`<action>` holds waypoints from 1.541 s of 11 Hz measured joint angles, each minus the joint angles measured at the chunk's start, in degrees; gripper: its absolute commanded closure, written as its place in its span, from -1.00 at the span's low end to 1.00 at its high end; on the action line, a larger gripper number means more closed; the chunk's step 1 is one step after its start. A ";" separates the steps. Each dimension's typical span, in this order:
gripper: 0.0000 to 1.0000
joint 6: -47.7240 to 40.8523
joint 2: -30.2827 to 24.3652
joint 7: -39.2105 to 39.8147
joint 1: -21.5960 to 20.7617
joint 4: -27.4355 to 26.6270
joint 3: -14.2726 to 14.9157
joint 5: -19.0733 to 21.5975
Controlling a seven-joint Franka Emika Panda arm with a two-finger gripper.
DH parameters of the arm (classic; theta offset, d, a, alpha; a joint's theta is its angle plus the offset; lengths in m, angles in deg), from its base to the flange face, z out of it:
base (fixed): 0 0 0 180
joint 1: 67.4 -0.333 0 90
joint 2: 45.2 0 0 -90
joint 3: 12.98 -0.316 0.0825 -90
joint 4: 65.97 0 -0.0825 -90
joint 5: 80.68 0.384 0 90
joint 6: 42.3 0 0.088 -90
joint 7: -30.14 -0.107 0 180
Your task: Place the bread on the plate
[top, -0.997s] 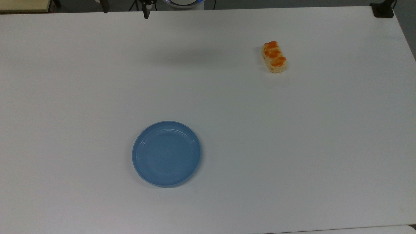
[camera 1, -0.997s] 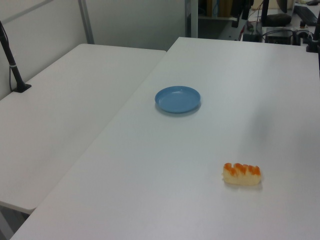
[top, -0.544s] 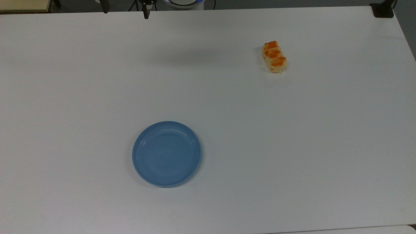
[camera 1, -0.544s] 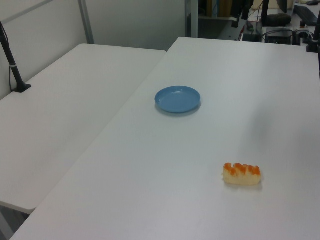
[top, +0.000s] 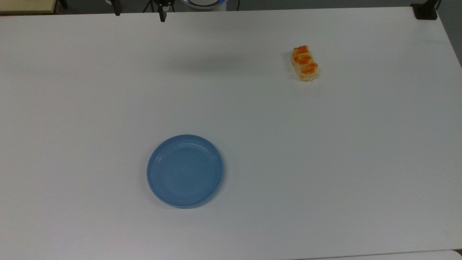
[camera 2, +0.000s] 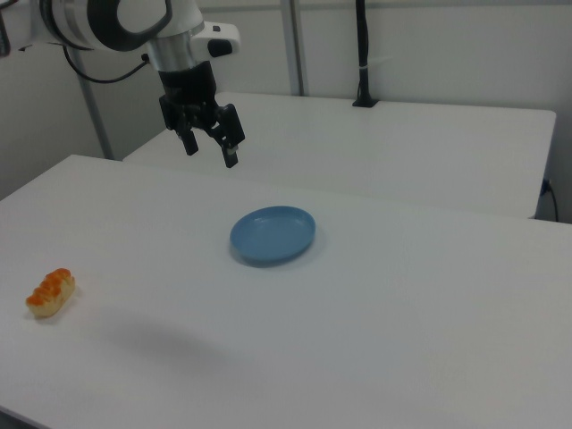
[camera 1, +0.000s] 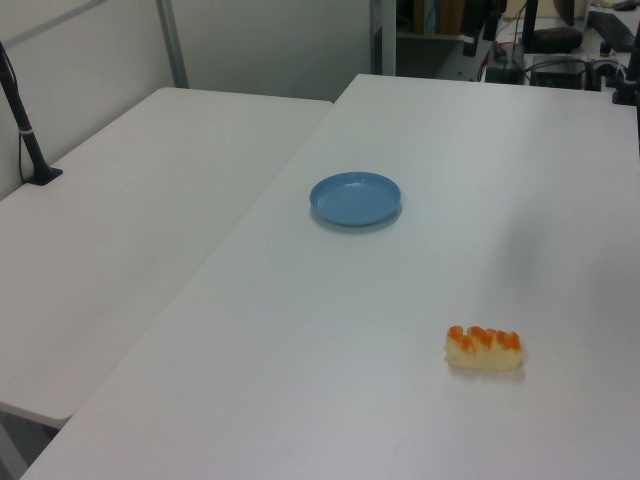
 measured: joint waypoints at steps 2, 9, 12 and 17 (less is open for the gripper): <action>-1.00 0.00 0.05 0.01 0.06 0.00 0.00 0.00; -1.00 0.00 0.05 0.01 0.23 0.00 0.00 0.00; -1.00 0.00 0.05 0.01 0.23 0.00 0.00 0.00; -1.00 -0.04 0.05 -0.15 -0.08 0.01 -4.83 0.27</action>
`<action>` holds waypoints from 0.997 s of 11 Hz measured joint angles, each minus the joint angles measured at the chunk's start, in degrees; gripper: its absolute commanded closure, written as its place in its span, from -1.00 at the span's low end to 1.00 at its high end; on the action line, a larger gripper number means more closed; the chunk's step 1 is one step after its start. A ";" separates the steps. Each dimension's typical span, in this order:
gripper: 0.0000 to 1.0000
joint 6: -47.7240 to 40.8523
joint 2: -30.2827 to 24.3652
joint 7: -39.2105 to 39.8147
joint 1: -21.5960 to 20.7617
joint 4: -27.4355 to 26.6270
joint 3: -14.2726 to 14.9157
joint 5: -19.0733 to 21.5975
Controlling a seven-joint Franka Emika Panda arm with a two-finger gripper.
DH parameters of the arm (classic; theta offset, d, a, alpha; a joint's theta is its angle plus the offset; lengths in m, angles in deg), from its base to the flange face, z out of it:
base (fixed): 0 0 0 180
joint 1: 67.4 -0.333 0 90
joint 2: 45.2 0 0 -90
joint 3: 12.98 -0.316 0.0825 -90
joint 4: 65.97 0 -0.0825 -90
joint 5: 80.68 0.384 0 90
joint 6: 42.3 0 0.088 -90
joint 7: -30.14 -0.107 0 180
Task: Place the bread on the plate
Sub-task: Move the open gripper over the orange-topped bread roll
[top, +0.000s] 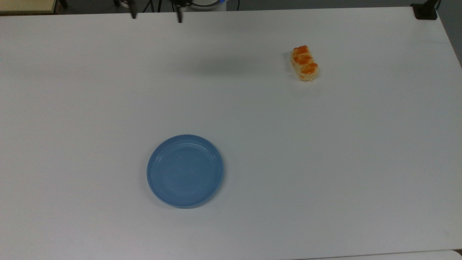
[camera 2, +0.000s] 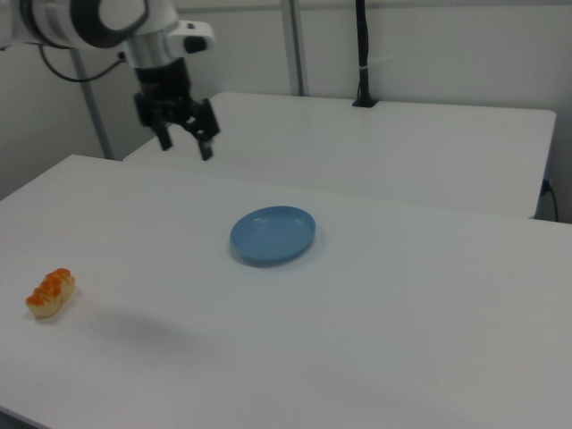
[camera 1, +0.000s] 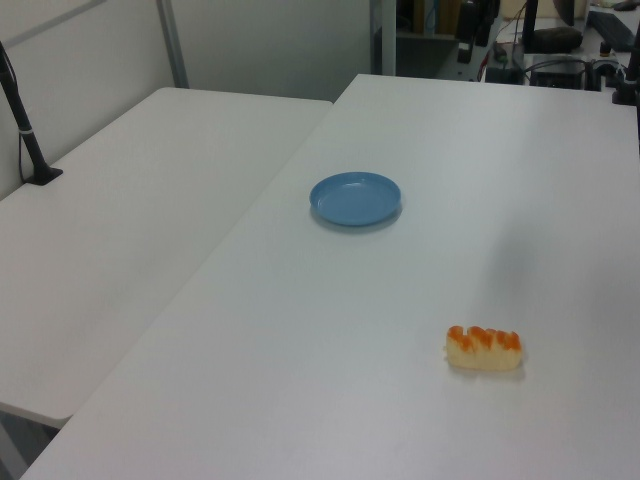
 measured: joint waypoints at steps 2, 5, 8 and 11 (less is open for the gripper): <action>-1.00 -0.32 0.00 -3.62 -0.62 -0.19 -6.71 0.09; -1.00 -1.14 0.03 -6.01 -1.21 -3.34 -16.02 0.14; -0.97 -1.15 0.15 -6.65 -2.01 -7.86 -22.27 2.38; -0.89 1.82 0.60 -7.95 -6.45 -12.99 -24.17 3.55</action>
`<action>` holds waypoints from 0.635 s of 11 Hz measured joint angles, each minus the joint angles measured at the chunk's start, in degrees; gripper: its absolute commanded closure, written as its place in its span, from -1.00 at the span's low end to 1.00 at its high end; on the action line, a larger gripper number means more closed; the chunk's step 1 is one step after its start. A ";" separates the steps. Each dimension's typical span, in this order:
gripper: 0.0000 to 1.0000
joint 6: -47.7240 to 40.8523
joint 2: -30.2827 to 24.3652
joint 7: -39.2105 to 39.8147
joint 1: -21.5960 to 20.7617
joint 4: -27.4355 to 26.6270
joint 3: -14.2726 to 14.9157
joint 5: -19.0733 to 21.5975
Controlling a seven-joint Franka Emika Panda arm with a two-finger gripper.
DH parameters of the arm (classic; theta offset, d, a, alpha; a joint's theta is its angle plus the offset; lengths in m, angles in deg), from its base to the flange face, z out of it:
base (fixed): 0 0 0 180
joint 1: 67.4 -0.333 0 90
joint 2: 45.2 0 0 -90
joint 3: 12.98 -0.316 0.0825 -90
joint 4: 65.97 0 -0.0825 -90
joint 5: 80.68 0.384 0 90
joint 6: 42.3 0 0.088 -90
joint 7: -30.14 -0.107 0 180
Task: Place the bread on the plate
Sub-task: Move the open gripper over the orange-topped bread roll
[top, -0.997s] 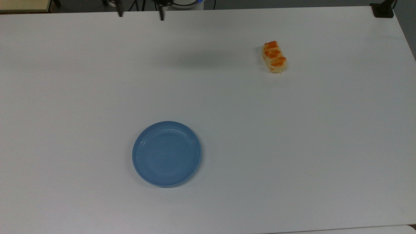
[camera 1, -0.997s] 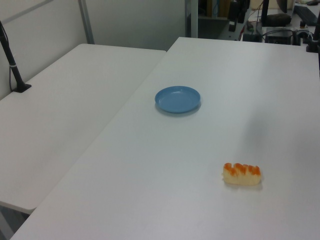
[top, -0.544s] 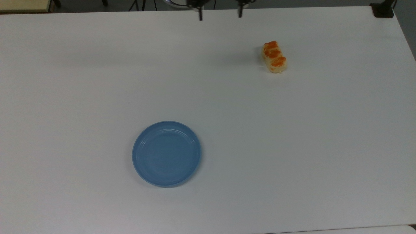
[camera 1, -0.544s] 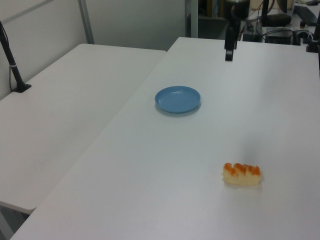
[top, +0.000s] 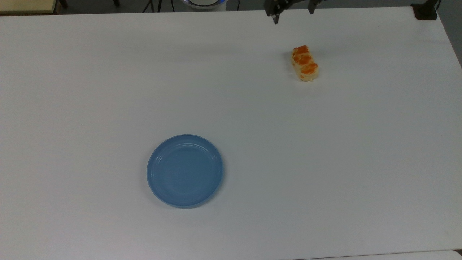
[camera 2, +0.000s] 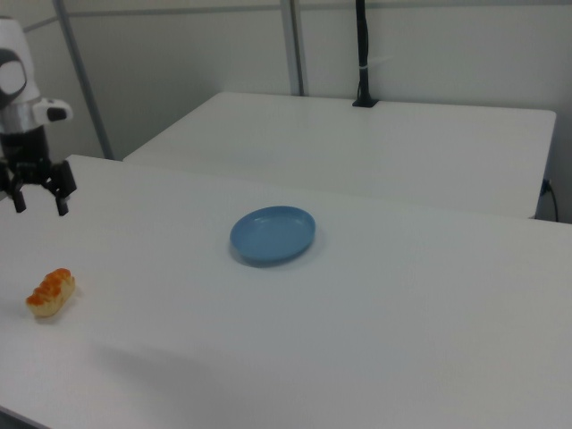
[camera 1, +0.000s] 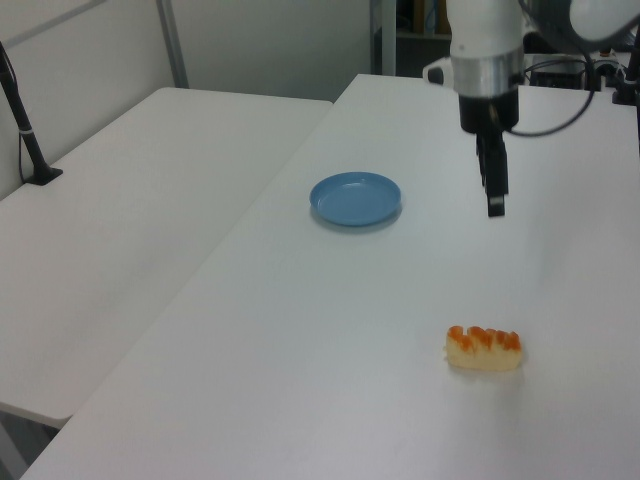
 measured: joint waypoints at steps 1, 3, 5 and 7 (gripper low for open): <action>-0.86 3.46 0.13 -2.20 -1.63 -2.38 -0.11 0.02; -0.85 10.43 0.57 -4.03 -3.43 -6.89 -0.13 0.02; -0.87 15.71 2.24 -5.97 -5.20 -10.20 -0.14 0.03; -0.87 17.30 5.21 -8.47 -7.19 -11.12 -0.14 -0.61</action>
